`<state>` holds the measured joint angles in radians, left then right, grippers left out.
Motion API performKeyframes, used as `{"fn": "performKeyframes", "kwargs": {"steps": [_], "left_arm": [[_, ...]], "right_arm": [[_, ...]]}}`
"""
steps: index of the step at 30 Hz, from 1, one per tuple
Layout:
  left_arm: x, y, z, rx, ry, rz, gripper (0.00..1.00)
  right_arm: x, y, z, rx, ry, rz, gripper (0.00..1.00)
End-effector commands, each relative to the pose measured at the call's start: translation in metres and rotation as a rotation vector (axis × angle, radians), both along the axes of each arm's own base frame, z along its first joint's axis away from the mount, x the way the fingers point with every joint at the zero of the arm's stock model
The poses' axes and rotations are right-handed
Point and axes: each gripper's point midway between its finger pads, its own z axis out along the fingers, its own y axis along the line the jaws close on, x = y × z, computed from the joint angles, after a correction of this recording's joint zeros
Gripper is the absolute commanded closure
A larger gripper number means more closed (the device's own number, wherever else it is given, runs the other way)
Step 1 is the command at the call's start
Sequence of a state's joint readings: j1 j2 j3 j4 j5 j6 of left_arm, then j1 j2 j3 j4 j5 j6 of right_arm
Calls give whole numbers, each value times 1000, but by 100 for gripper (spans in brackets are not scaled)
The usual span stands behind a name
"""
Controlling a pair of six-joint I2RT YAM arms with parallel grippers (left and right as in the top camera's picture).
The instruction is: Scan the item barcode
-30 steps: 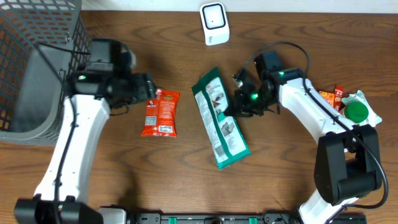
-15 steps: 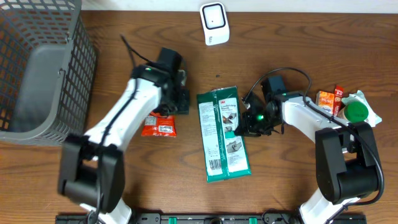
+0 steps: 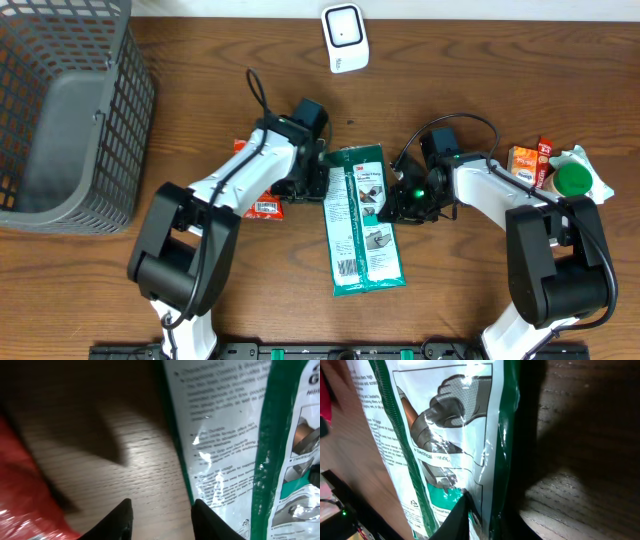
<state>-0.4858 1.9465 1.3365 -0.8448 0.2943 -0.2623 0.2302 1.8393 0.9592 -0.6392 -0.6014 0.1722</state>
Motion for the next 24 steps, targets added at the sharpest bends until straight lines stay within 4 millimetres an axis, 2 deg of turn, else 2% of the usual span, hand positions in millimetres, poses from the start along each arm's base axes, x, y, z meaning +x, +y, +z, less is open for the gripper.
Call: {"fn": "performKeyframes", "kwargs": {"steps": [1,4,8,14,17,24], "left_arm": [[-5,-7,-9,2,23,-21,64],[-10,-11,-16,11,39,-39,66],[-17,-17,-27,24,60,-61,67],[-22,-24,-37,31,71,-86,67],[-22,-25,-37,30,69,-87,67],[-21,-26,-37,28,66,-88,67]], "right_arm": [[-3,-2,-2,-6,14,-5,84],[-4,-2,-2,-7,19,-8,71],[-4,-2,-2,-7,22,-8,64],[-9,-2,-2,-5,44,-8,61],[-15,1,-2,27,63,-7,57],[-33,5,-8,124,112,-39,57]]}}
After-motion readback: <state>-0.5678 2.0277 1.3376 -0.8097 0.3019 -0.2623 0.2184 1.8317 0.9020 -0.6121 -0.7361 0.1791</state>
